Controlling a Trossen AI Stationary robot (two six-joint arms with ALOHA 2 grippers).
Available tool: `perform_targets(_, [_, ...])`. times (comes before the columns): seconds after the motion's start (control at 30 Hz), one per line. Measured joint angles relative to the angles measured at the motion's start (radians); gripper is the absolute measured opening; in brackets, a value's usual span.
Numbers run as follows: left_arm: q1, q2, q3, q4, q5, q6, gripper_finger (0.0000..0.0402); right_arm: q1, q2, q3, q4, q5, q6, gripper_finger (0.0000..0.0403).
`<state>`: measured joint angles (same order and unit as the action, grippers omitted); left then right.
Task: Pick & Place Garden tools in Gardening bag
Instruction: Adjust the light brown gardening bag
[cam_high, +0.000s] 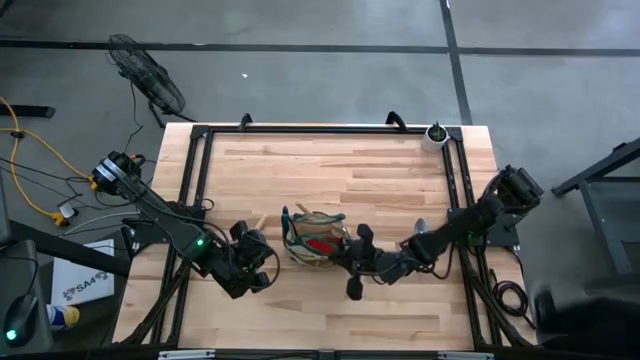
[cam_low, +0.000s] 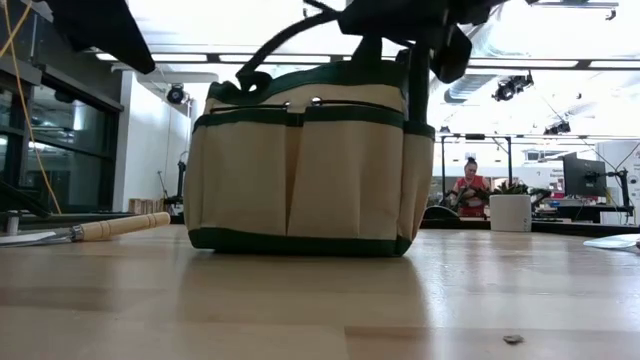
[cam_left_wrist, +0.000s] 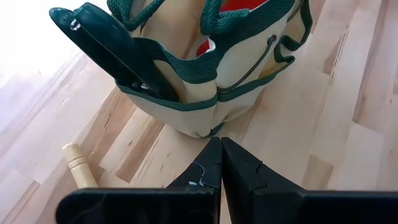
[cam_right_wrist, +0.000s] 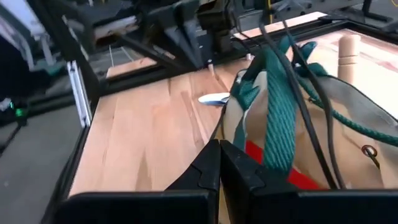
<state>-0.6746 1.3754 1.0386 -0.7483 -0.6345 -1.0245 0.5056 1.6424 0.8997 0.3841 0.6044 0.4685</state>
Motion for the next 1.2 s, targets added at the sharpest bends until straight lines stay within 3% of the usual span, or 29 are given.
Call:
perform_targets(0.37, [0.0,0.0,0.0,0.021,0.023,0.007,0.0,-0.032,0.0,0.0,0.063,0.067,0.062,0.0002])
perform_targets(0.73, [0.0,0.0,0.0,0.03,0.023,0.01,0.0,-0.087,-0.007,0.0,0.06,0.051,0.19,0.0002])
perform_targets(1.2, [0.0,0.0,0.0,0.035,0.023,0.014,0.0,-0.087,-0.138,-0.001,-0.004,0.043,0.155,0.0002])
